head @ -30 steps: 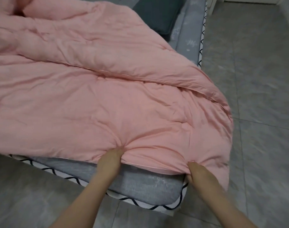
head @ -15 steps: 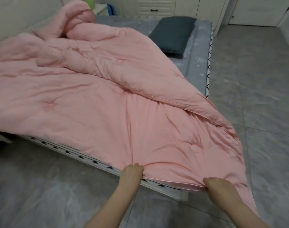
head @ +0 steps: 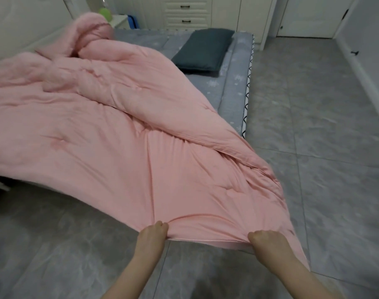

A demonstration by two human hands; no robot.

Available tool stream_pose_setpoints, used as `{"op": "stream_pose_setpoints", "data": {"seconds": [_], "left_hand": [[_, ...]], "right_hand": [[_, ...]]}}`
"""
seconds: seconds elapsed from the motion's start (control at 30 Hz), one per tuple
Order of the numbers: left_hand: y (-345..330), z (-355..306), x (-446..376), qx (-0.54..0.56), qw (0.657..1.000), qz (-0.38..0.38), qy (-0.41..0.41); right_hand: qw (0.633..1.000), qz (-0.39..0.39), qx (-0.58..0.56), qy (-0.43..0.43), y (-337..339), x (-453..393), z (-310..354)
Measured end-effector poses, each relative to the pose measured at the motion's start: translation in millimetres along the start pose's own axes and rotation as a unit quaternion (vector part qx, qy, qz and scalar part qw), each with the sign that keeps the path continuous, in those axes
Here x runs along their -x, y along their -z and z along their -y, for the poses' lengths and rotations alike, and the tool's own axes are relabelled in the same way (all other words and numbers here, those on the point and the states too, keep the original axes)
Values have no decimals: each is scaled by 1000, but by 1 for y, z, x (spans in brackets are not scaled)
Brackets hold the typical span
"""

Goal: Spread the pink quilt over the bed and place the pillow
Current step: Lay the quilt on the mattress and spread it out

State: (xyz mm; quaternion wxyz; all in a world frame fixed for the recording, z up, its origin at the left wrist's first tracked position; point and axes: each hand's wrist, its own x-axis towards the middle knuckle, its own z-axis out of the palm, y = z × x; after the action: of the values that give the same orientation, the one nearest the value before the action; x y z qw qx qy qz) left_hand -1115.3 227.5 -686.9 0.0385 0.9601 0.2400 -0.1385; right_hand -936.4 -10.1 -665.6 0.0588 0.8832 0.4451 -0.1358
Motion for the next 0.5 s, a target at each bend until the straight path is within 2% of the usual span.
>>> {"op": "stream_pose_setpoints", "data": {"seconds": [0.1, 0.2, 0.27, 0.33, 0.43, 0.5], "left_hand": [[1, 8, -12, -4, 1000, -23, 11], [6, 11, -15, 56, 998, 9, -3], [8, 6, -17, 127, 991, 27, -3], [29, -2, -23, 194, 980, -21, -24], [98, -12, -43, 212, 970, -100, -67], [168, -12, -60, 195, 964, -149, -100]], "right_hand": [[999, 27, 42, 2, 13, -2, 6], [991, 113, 56, -41, 15, -5, -1], [990, 106, 65, -67, 26, -8, -13], [991, 88, 42, -87, 50, -22, -27], [989, 53, 1, -136, 115, -44, -47], [987, -6, -46, -154, 174, -54, -56]]}}
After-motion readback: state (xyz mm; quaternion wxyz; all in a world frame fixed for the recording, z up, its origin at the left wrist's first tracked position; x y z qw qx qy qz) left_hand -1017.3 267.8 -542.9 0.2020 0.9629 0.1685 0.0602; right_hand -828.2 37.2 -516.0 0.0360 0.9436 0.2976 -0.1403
